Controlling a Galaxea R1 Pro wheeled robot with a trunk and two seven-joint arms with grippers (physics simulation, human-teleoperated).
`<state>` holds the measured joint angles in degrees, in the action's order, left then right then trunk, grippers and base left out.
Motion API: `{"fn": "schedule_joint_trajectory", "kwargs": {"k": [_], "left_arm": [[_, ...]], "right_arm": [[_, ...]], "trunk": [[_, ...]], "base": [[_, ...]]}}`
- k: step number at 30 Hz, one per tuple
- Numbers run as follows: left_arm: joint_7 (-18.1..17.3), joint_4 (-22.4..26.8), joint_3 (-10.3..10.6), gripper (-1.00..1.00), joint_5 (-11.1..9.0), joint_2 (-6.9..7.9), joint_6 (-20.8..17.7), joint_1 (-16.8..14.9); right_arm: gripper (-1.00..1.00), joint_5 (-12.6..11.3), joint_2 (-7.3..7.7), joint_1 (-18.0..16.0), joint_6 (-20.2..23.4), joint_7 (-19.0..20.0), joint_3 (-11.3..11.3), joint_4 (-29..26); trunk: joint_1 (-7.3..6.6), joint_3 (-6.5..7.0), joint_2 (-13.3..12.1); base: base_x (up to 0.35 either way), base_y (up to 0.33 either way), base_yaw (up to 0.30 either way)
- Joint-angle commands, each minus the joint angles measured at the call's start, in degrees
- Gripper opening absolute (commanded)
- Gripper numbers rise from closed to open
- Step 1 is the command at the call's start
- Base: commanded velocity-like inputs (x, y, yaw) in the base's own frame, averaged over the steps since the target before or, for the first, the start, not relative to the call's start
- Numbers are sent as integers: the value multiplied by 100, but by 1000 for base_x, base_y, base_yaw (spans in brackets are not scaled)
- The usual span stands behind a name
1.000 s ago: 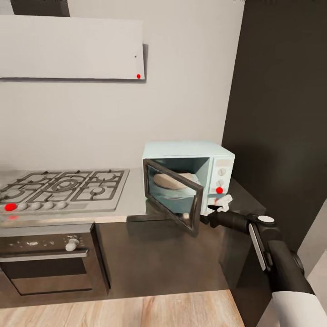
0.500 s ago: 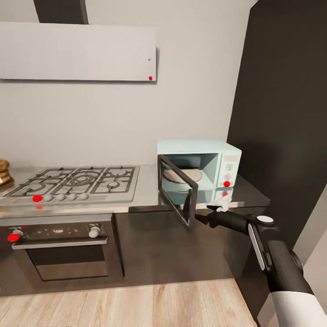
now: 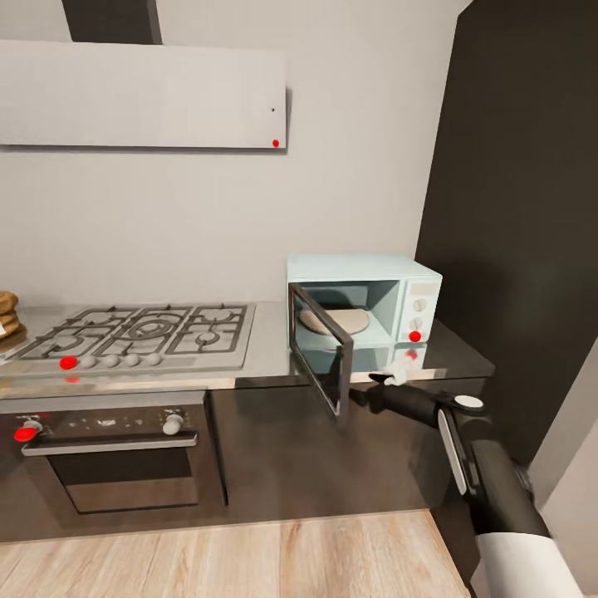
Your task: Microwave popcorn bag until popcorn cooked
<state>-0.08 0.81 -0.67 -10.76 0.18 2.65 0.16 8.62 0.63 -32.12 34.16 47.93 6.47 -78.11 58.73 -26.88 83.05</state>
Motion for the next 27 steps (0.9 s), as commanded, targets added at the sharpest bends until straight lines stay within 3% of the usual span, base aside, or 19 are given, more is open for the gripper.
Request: {"fn": "schedule_joint_trajectory", "kwargs": {"k": [1,6,18,27], "left_arm": [[-1,7,-3,100,-31,0,8,2],[-1,7,-3,100,-31,0,8,2],[-1,7,-3,100,-31,0,7,1],[-1,7,-3,100,-31,0,7,2]], "right_arm": [[100,40,-26,-4,-57,-52,5,-8],[100,25,-52,-4,-232,-183,-18,-3],[100,23,-54,-4,-244,-187,-32,-3],[100,36,-46,-4,-249,-187,-24,-3]], "trunk": [[0,-5,3],[0,-5,3],[0,-5,3],[0,-5,3]], "base": [[0,0,0],[0,65,0],[0,268,0],[0,37,0]]}}
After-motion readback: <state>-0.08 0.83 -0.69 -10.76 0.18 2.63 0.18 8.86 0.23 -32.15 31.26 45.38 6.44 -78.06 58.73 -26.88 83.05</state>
